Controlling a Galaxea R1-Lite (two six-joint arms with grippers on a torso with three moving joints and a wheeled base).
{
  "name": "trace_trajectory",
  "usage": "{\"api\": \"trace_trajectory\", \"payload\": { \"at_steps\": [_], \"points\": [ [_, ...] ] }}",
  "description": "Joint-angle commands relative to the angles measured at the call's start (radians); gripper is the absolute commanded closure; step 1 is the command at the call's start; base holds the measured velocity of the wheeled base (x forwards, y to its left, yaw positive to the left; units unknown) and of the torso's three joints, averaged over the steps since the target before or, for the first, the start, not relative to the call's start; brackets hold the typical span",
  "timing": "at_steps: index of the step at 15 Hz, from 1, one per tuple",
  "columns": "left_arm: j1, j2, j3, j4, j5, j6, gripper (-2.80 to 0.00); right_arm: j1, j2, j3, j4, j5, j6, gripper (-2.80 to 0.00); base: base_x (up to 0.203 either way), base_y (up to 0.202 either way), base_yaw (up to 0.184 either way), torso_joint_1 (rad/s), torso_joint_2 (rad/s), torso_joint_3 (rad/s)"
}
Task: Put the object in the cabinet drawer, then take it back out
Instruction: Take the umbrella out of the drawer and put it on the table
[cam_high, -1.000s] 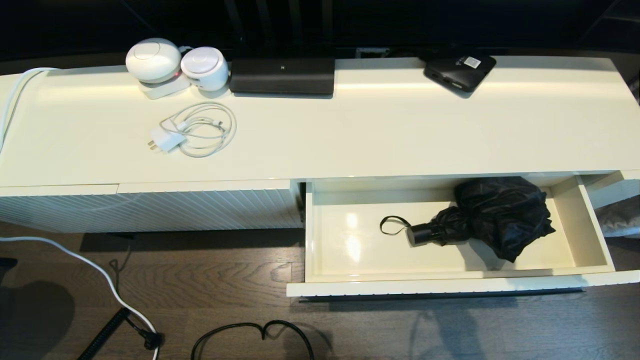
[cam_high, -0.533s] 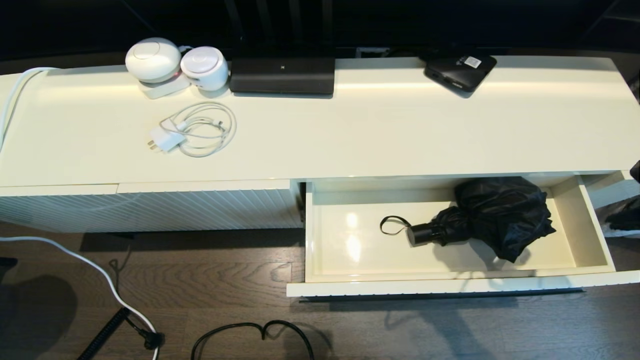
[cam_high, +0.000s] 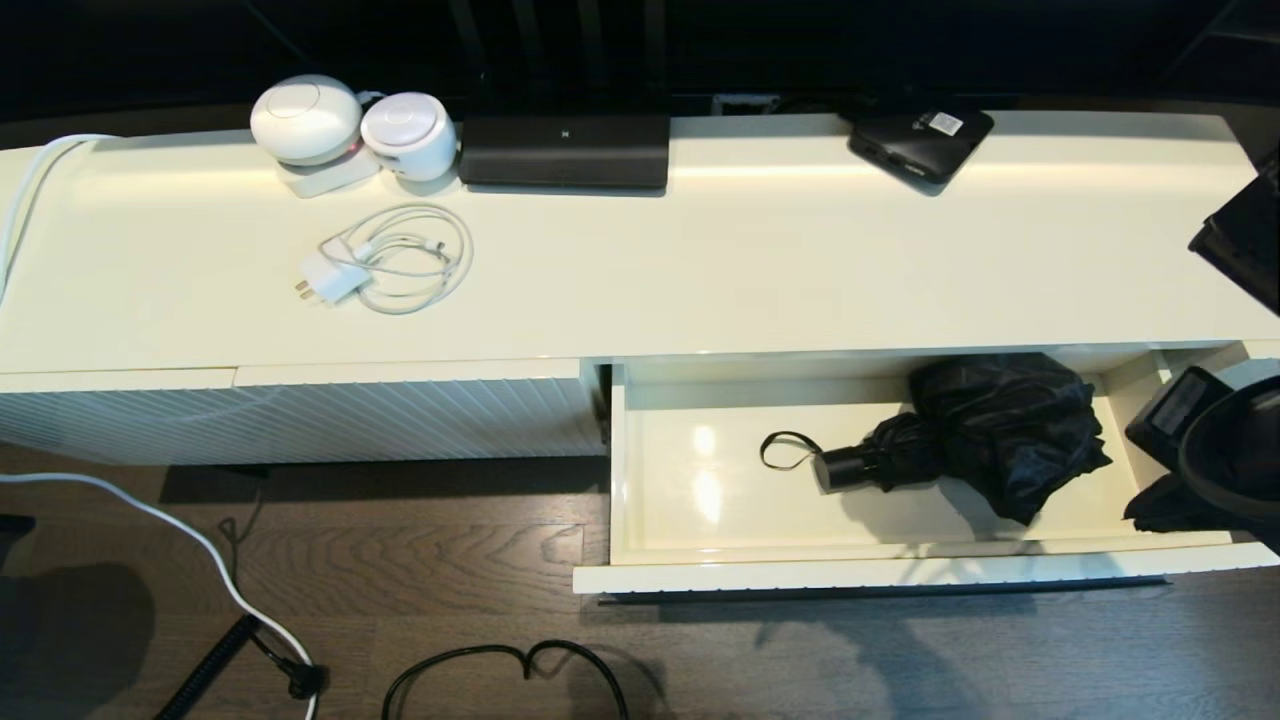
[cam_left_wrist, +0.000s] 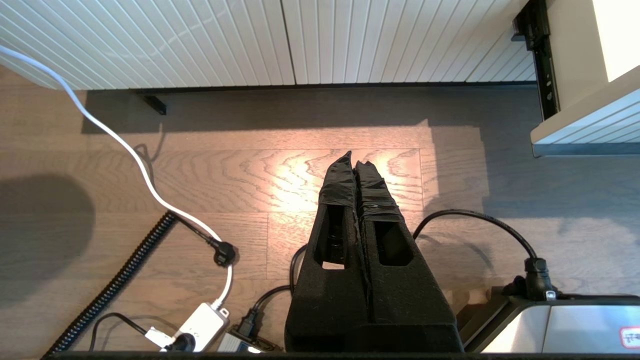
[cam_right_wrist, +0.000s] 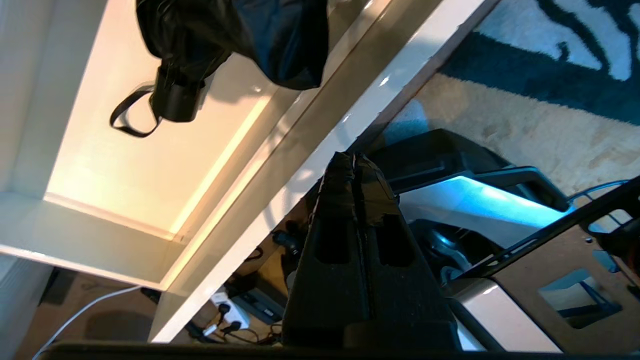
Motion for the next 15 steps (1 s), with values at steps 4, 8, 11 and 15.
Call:
{"api": "trace_trajectory", "payload": {
  "at_steps": [4,8,11,15],
  "points": [
    [0.0,-0.002,-0.001,0.0,0.0,0.0,0.0,-0.049,0.032,0.016,-0.029,0.002,-0.002,-2.8,0.0,0.0,0.0,0.0,0.0,0.0],
    [0.0,0.0,0.0,0.0,0.0,0.0,0.0,-0.093,0.087,0.101,-0.163,-0.004,-0.002,-2.8,0.0,0.0,0.0,0.0,0.0,0.0],
    [0.0,-0.002,0.0,0.0,0.0,0.0,0.0,-0.145,0.123,0.156,-0.285,-0.007,-0.006,-2.8,0.0,0.0,0.0,0.0,0.0,0.0],
    [0.0,-0.002,-0.001,0.0,0.0,0.0,0.0,-0.199,0.135,0.181,-0.355,-0.004,-0.001,-2.8,0.0,0.0,0.0,0.0,0.0,0.0]
  ]
}}
